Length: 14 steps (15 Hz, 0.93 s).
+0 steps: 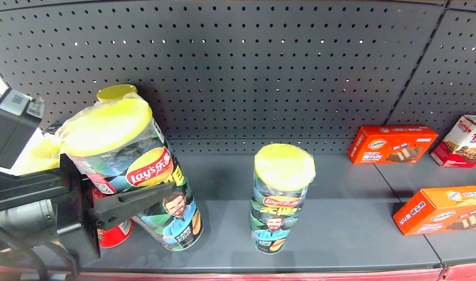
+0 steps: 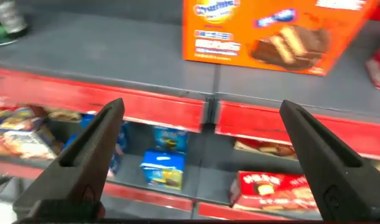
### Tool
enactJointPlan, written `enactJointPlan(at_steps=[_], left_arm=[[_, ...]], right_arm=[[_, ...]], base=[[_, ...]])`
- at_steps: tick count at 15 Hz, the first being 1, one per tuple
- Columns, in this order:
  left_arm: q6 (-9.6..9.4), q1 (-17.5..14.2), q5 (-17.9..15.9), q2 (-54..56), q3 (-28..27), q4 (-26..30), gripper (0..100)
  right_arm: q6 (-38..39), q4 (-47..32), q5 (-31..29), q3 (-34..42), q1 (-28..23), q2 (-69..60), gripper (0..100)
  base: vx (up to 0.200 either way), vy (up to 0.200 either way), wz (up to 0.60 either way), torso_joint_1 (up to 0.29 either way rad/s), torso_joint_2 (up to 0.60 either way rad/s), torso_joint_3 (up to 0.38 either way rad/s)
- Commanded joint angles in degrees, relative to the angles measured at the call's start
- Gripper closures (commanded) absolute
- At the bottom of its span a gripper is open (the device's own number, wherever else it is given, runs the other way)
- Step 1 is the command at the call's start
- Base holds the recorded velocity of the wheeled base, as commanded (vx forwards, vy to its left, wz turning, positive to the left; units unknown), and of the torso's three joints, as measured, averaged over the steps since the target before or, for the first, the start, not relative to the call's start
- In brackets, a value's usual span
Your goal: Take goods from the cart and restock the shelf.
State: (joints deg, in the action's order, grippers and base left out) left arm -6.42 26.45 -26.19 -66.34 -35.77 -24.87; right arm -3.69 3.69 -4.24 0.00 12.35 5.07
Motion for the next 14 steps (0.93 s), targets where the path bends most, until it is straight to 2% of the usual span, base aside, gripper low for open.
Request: enactJointPlan(at_steps=[1, 3, 4, 5, 6, 7, 12, 14], left_arm=[[0.01, 0.0, 0.0, 0.1, -0.1, 0.0, 100], [0.01, 0.0, 0.0, 0.1, -0.2, 0.0, 100], [0.01, 0.0, 0.0, 0.1, -0.3, 0.0, 100], [0.01, 0.0, 0.0, 0.1, -0.1, 0.0, 100], [0.01, 0.0, 0.0, 0.1, 0.1, 0.0, 100], [-0.08, 0.1, -0.1, 0.1, 0.2, 0.0, 100], [-0.08, 0.2, -0.4, 0.0, 0.5, 0.0, 100], [-0.08, 0.3, -0.4, 0.0, 0.4, 0.0, 100]], right_arm=[[0.3, 0.2, -0.2, 0.0, 0.0, 0.4, 0], [0.2, 0.1, -1.5, 0.0, 0.0, 0.4, 0], [0.4, 0.1, -6.1, 0.0, 0.0, 0.4, 0], [0.4, 0.1, -7.1, 0.0, 0.1, 0.4, 0], [0.4, 0.1, -2.3, 0.0, 0.1, 0.4, 0], [0.4, 0.1, -0.2, 0.0, 0.0, 0.4, 0], [2.5, 0.0, 0.6, 0.0, 0.1, 0.4, 0], [2.0, -4.7, 3.0, -0.1, 0.2, 0.5, 0]], base=[[0.000, 0.000, 0.00, 0.000, 0.00, 0.000], [0.000, 0.000, 0.00, 0.000, 0.00, 0.000], [0.000, 0.000, 0.00, 0.000, 0.00, 0.000], [0.000, 0.000, 0.00, 0.000, 0.00, 0.000], [0.000, 0.000, 0.00, 0.000, 0.00, 0.000], [0.000, 0.000, 0.00, 0.000, 0.00, 0.000], [0.000, 0.000, 0.00, 0.000, 0.00, 0.000], [0.000, 0.000, 0.00, 0.000, 0.00, 0.000]])
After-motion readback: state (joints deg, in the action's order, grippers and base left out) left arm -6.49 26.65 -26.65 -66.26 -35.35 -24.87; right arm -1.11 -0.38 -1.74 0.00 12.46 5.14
